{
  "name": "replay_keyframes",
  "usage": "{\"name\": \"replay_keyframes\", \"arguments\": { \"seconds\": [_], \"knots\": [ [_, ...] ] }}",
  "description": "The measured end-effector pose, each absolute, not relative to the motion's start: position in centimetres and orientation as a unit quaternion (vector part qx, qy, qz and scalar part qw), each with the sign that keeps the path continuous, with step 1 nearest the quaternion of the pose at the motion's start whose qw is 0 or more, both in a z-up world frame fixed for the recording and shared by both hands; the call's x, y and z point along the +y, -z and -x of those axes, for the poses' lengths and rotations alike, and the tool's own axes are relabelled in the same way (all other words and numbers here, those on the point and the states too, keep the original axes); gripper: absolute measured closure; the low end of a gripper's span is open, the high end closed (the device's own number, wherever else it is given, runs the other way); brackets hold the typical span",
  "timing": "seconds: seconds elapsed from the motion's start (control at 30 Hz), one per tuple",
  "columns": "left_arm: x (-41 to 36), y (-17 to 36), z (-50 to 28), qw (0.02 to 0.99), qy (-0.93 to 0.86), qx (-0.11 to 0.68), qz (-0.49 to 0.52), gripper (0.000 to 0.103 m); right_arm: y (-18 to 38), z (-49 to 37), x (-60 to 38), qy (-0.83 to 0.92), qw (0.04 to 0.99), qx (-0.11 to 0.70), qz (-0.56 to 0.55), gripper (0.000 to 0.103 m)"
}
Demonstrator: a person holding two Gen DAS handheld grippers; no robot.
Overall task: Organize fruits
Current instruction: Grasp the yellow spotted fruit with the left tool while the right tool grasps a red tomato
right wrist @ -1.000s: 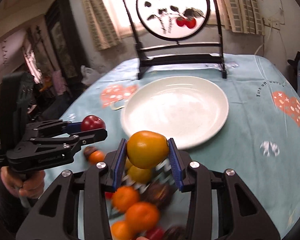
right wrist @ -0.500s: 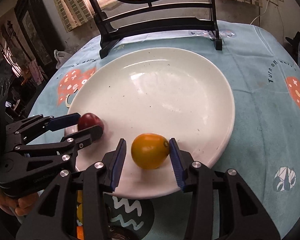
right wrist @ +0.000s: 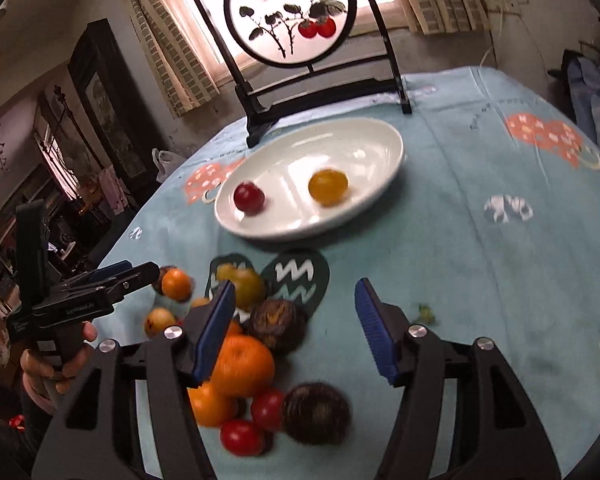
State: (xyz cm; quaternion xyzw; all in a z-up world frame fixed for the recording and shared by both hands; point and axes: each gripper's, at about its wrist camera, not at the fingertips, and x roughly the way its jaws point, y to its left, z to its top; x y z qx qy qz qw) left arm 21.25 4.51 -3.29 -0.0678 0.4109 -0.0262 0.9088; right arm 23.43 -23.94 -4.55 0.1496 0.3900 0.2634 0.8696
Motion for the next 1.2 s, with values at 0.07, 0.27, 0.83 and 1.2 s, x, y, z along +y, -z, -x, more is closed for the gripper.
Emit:
{"name": "replay_keyframes", "arguments": {
  "seconds": [0.07, 0.27, 0.83, 1.2],
  "knots": [
    [4.8, 4.5, -20.0, 0.901, 0.041, 0.426, 0.068, 0.006, 5.1, -22.1, -24.2, -0.262, 0.866, 0.398, -0.153, 0.041],
    [5.2, 5.3, -17.5, 0.907, 0.046, 0.418, 0.031, 0.006, 5.3, -18.7, -24.3, -0.257, 0.865, 0.407, -0.143, 0.041],
    [6.3, 5.3, -17.3, 0.906, 0.04, 0.42, 0.043, 0.006, 6.7, -16.6, -19.3, -0.258, 0.846, 0.461, -0.066, 0.065],
    [6.1, 5.6, -17.5, 0.901, 0.058, 0.427, 0.048, 0.007, 7.2, -16.7, -19.6, -0.26, 0.842, 0.467, -0.072, 0.072]
  ]
}}
